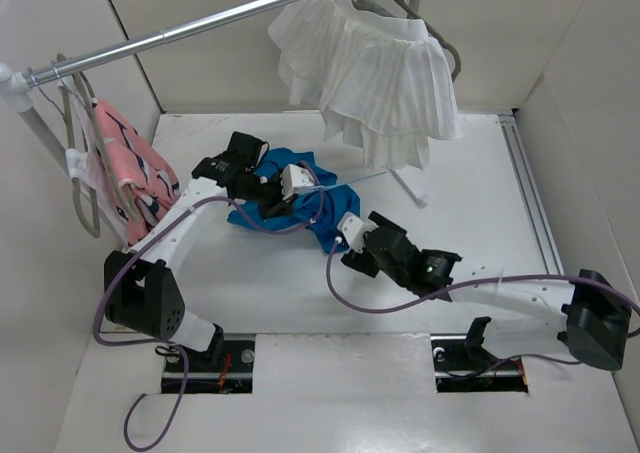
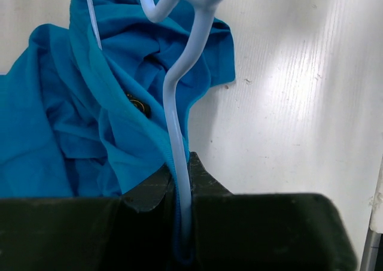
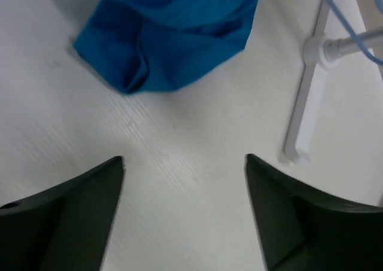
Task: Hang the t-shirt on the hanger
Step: Place tshirt on hanger
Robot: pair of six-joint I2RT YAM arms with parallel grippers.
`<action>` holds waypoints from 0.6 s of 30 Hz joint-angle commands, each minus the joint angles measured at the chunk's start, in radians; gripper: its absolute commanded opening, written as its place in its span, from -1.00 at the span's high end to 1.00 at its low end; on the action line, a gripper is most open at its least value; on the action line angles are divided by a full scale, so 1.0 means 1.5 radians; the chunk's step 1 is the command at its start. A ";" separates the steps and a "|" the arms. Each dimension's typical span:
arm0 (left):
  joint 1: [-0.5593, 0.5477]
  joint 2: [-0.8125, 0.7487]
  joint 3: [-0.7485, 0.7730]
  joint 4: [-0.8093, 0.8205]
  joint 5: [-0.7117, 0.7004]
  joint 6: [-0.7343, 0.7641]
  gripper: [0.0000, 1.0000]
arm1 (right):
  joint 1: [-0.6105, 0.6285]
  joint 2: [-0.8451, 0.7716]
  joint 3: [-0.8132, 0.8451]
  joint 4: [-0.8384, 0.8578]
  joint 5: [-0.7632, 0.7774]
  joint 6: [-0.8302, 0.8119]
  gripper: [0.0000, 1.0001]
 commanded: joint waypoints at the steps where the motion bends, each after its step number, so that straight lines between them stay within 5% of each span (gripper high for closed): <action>1: -0.003 -0.030 -0.007 0.021 0.004 -0.029 1.00 | -0.007 0.007 0.029 0.157 -0.045 0.022 -0.60; 3: -0.003 -0.030 -0.001 0.021 0.004 -0.029 1.00 | -0.030 0.007 0.013 0.254 -0.138 0.035 -0.47; 8: -0.003 -0.030 0.005 0.015 0.027 -0.046 1.00 | -0.145 0.055 -0.038 0.427 -0.298 0.155 -0.74; 18: -0.003 -0.036 0.005 0.021 0.047 -0.060 1.00 | -0.187 0.180 -0.007 0.577 -0.389 0.206 -0.57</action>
